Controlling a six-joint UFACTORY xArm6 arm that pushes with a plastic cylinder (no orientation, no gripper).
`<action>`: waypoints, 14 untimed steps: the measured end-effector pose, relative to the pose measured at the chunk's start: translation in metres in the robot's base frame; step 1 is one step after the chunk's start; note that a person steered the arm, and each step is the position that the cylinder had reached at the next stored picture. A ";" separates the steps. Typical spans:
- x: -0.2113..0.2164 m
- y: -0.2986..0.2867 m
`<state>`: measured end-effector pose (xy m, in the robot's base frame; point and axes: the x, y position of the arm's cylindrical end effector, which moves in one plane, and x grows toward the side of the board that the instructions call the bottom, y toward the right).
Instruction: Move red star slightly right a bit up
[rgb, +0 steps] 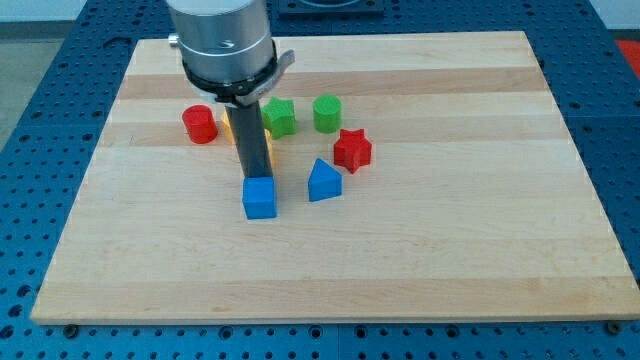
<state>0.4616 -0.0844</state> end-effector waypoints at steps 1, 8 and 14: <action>-0.006 0.004; -0.043 0.133; -0.002 0.238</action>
<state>0.4597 0.1536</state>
